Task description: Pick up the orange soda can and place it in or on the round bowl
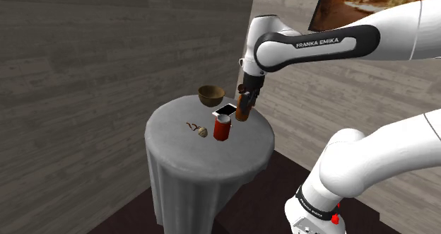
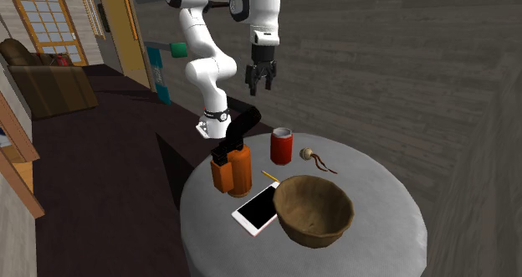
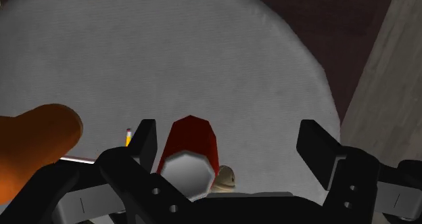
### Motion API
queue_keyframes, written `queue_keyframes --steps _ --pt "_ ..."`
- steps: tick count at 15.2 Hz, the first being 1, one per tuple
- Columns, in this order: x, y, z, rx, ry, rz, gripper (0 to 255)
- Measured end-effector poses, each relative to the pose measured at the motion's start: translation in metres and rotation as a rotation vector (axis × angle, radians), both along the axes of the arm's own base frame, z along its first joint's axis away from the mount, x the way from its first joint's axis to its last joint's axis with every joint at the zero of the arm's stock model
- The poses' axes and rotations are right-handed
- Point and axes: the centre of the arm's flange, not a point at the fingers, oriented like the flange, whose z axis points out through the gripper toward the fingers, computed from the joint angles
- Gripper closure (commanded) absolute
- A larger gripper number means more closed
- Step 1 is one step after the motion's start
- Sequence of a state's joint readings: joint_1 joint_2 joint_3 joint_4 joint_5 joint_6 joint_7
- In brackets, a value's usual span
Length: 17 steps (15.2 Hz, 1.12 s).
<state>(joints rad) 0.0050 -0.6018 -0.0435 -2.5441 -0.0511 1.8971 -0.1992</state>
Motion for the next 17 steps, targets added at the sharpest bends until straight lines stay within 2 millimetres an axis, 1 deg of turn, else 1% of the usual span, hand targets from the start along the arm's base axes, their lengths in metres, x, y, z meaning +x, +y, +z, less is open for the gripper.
queue_keyframes --steps 1,2,3,5,6,10,12,17 --pt "0.008 -0.009 -0.010 0.003 -0.007 0.005 0" --pt "0.017 -0.010 -0.021 0.006 -0.013 0.011 0" --pt "0.023 -0.007 -0.031 0.009 -0.021 0.017 0" --pt "0.041 -0.013 -0.048 0.015 -0.035 0.029 0" --pt "0.050 -0.013 -0.058 0.019 -0.041 0.035 0" --pt "0.079 -0.020 -0.095 0.031 -0.069 0.058 0" --pt "0.085 -0.022 -0.107 0.032 -0.074 0.062 0" --pt "0.087 -0.020 -0.134 0.033 -0.076 0.064 0"
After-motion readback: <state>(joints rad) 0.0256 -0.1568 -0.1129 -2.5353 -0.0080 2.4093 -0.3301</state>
